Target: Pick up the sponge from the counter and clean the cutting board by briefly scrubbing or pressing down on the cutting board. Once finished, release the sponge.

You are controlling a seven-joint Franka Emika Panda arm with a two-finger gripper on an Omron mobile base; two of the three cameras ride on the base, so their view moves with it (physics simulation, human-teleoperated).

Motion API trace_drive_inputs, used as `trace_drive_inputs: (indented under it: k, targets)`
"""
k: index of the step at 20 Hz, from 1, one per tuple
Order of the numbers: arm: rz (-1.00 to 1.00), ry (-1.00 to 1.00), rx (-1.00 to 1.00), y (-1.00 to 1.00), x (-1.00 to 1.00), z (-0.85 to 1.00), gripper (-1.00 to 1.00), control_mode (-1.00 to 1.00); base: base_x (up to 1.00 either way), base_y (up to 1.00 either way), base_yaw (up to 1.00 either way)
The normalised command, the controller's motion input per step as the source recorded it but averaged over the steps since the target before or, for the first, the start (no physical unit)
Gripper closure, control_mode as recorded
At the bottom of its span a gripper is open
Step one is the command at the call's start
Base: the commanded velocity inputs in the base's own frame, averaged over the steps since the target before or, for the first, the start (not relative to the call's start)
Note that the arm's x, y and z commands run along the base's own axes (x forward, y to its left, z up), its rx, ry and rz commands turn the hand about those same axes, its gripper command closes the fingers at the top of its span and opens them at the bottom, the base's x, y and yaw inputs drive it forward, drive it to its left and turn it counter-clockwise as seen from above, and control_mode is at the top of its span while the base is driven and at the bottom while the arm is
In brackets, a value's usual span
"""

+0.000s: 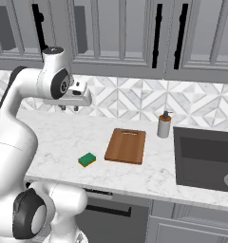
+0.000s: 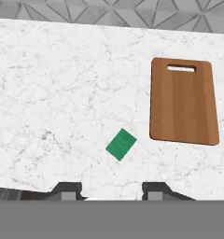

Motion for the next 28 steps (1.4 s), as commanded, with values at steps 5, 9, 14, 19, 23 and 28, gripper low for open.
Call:
trace_drive_inputs:
  k: [5, 9, 14, 19, 23, 28]
  targets:
    - [0.00, 0.00, 0.00, 0.00, -0.01, -0.11, -1.00, -1.00, 0.00, 0.00, 0.00]
    - [-0.05, 0.00, 0.00, 0.00, -0.02, -0.48, -1.00, -1.00, 0.00, 0.00, 0.00]
    - [-0.12, 0.00, 0.00, -0.03, -0.12, -0.43, -1.00, -1.00, 0.00, 0.00, 0.00]
    - [-0.14, 0.00, -0.03, -0.04, -0.09, -0.66, -1.00, -1.00, 0.00, 0.00, 0.00]
    - [-0.23, 0.00, 0.00, -0.03, 0.00, -0.56, -1.00, -1.00, 0.00, 0.00, 0.00]
    - [-0.20, 0.01, 0.04, 0.00, 0.00, -0.39, -1.00, -1.00, 0.00, 0.00, 0.00]
